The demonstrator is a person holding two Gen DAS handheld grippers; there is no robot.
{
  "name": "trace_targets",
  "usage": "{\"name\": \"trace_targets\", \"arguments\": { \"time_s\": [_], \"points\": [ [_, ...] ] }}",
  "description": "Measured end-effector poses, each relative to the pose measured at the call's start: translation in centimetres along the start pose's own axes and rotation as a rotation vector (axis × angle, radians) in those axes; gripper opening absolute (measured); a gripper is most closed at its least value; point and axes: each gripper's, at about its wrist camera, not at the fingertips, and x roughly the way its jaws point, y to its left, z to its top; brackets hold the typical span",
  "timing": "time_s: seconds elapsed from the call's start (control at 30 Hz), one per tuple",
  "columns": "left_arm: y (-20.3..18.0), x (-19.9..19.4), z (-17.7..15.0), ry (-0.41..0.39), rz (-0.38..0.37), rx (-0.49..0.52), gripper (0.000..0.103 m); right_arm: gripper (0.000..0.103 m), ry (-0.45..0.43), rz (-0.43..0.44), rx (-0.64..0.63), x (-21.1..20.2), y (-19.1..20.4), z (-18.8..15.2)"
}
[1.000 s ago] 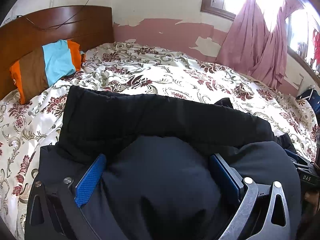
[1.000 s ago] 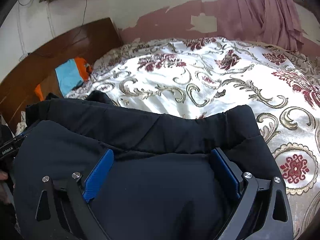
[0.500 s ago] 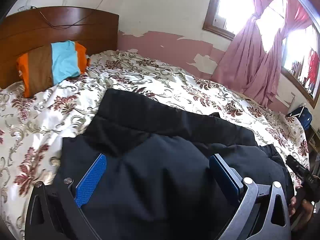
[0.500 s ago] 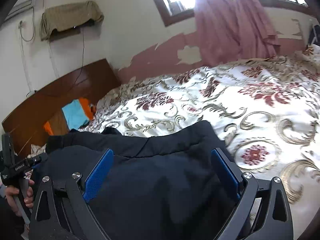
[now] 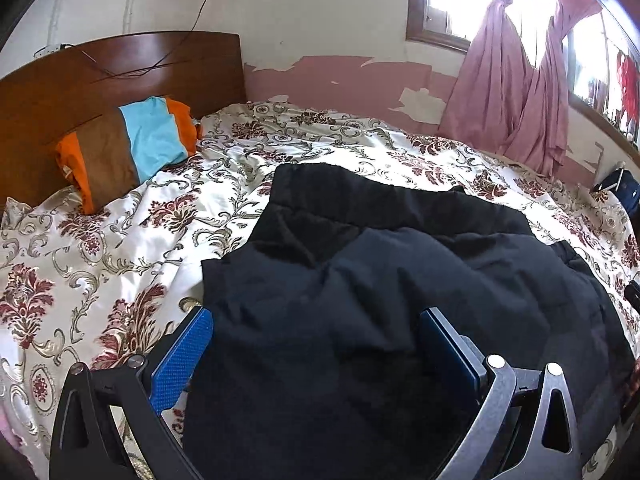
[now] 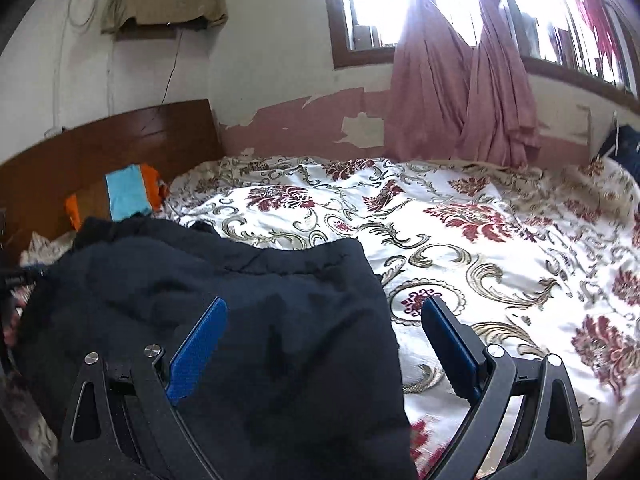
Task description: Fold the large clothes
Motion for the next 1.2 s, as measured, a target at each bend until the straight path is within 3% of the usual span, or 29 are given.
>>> {"name": "trace_targets", "arguments": {
  "time_s": [0.37,0.57,0.8,1.03,1.2],
  "points": [
    [2.7,-0.1,-2.0,-0.003,0.055,-0.025,0.103,0.095,0.073,-0.030,0.028,-0.1,-1.8,-1.3],
    [5.1,0.6,-2.9,0.011,-0.025,-0.122,0.103,0.095,0.110,-0.018,0.095,0.8,-3.0,-2.0],
    [7.5,2.5,-4.0,0.094,-0.171,-0.272,0.103,0.095,0.181,0.031,0.096,2.7,-2.8,-2.6],
    [8.7,4.1,-4.2,0.194,-0.288,-0.321,0.103,0.095,0.368,0.195,0.084,5.9,-3.0,-2.7],
    [9.2,4.8,-4.3,0.222,-0.342,-0.346,0.103,0.097,0.472,0.297,0.080,8.0,-3.8,-2.7]
  ]
}}
